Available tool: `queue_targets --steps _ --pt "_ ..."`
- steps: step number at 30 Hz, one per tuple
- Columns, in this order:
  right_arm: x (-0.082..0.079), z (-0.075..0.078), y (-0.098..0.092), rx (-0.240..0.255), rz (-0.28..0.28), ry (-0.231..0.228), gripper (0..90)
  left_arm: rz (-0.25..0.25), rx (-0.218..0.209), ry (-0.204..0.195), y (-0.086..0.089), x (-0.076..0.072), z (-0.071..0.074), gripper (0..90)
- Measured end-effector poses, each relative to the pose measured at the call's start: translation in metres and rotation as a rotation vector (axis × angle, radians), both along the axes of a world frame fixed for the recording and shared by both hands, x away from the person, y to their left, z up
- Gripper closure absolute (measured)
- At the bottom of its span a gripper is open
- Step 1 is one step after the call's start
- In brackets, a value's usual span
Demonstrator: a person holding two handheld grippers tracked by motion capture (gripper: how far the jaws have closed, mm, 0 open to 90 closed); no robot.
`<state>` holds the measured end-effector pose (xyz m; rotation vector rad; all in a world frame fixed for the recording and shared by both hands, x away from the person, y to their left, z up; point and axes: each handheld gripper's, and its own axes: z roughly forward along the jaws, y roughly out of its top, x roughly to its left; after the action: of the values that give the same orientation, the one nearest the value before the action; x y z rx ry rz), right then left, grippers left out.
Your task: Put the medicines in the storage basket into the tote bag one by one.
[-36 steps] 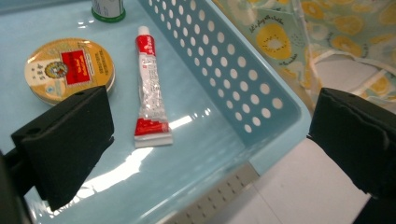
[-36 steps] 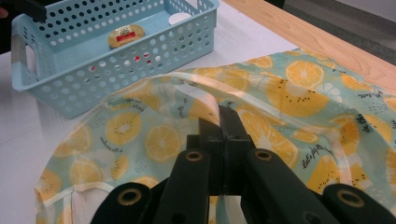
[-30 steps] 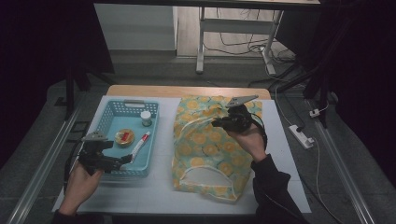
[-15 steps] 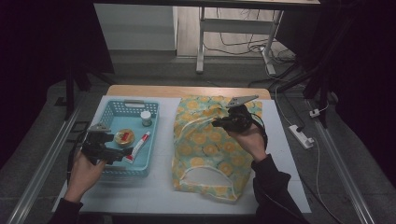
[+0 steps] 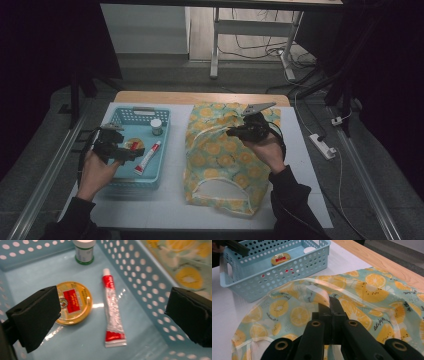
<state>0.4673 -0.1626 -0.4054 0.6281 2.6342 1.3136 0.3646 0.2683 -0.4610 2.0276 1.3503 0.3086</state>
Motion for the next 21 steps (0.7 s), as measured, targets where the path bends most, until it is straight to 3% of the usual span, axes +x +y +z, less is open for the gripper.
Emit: queue_targets --steps 8,21 --pt "0.001 0.000 -0.001 0.004 -0.002 -0.001 90.0 0.012 0.032 0.042 0.000 0.024 -0.007 0.1" --pt "0.000 -0.001 0.000 -0.001 0.003 0.001 90.0 0.048 0.058 0.134 0.011 0.055 -0.034 0.0"
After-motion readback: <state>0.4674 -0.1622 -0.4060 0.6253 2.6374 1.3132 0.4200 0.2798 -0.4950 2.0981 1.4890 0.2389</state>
